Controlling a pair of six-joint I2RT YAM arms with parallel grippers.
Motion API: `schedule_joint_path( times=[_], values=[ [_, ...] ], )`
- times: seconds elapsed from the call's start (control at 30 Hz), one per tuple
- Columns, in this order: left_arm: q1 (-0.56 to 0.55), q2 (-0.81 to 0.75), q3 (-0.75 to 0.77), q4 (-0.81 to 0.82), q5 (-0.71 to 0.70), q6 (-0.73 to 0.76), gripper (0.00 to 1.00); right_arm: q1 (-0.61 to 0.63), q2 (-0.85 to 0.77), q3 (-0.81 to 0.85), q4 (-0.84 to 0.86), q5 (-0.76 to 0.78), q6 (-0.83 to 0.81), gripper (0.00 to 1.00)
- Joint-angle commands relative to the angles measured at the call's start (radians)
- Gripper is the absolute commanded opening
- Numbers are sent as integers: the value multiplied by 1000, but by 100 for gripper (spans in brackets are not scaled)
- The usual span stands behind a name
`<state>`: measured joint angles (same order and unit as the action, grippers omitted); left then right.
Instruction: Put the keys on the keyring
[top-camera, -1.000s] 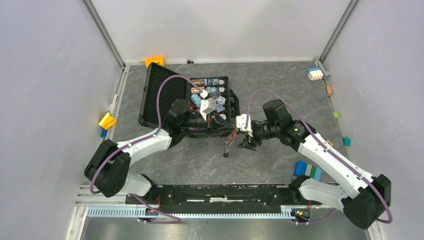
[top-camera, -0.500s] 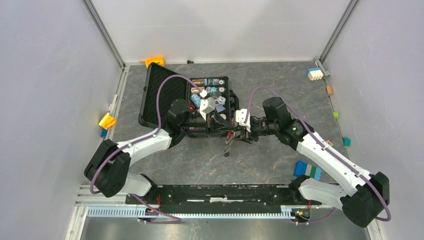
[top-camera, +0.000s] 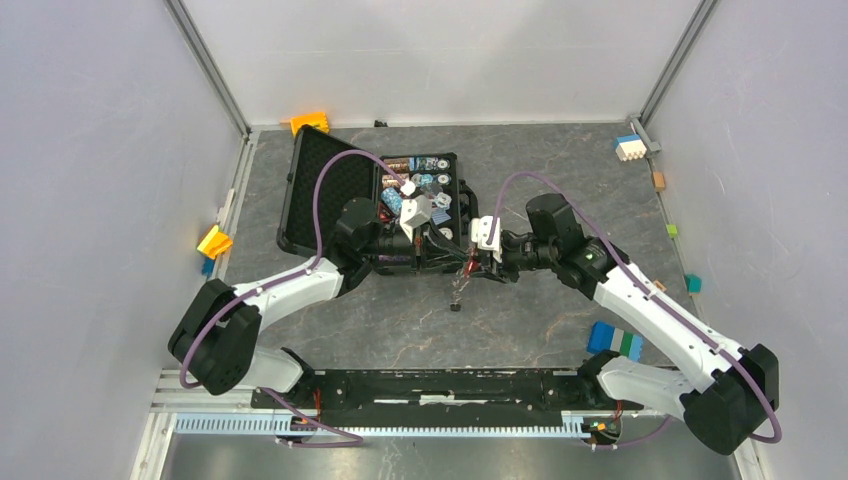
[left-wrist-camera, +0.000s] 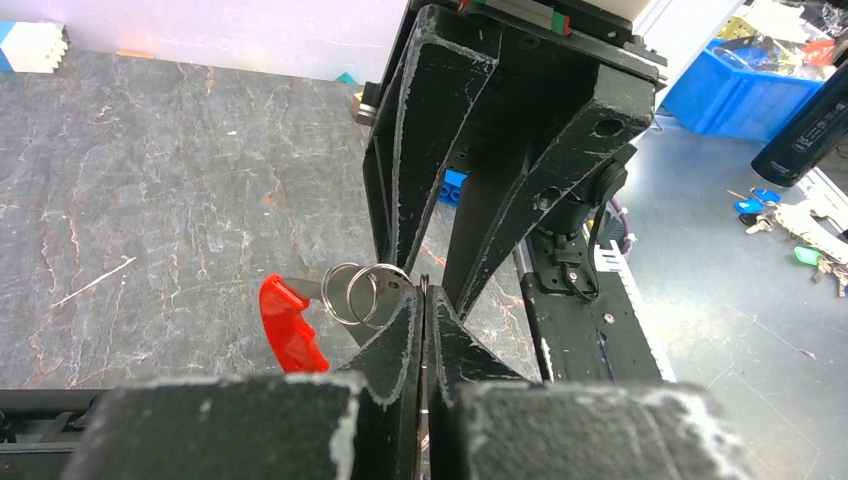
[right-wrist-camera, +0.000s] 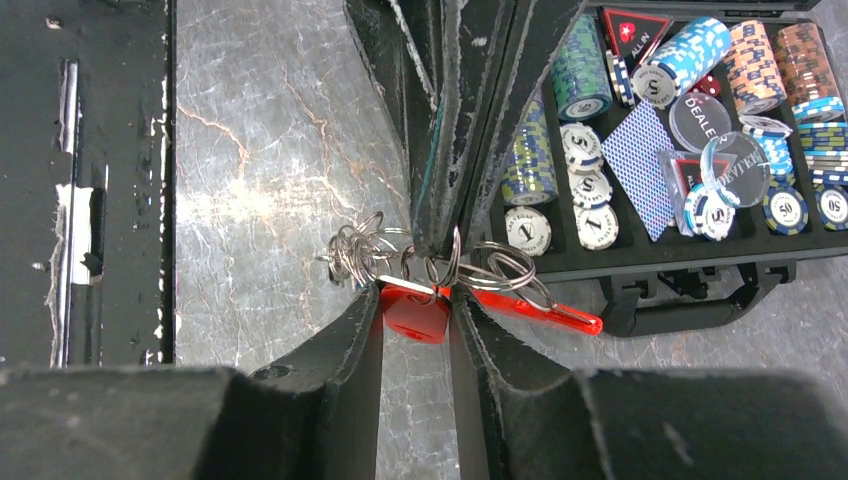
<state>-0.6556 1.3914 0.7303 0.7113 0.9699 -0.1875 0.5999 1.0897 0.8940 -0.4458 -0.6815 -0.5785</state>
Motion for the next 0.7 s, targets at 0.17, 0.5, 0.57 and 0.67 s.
schedule_joint_path(
  times=[0.17,0.5,0.57,0.67],
  values=[
    [3,-41,24,-48,23,113,2,-6,-5,96,-112,27,-73,14],
    [4,-43,23,-34,41,109,2,-6,7,93,-157,6,-101,10],
    [4,-39,19,8,48,78,2,-7,7,76,-151,-3,-100,11],
    [3,-34,16,58,57,37,2,-6,14,68,-142,-15,-89,13]
  ],
)
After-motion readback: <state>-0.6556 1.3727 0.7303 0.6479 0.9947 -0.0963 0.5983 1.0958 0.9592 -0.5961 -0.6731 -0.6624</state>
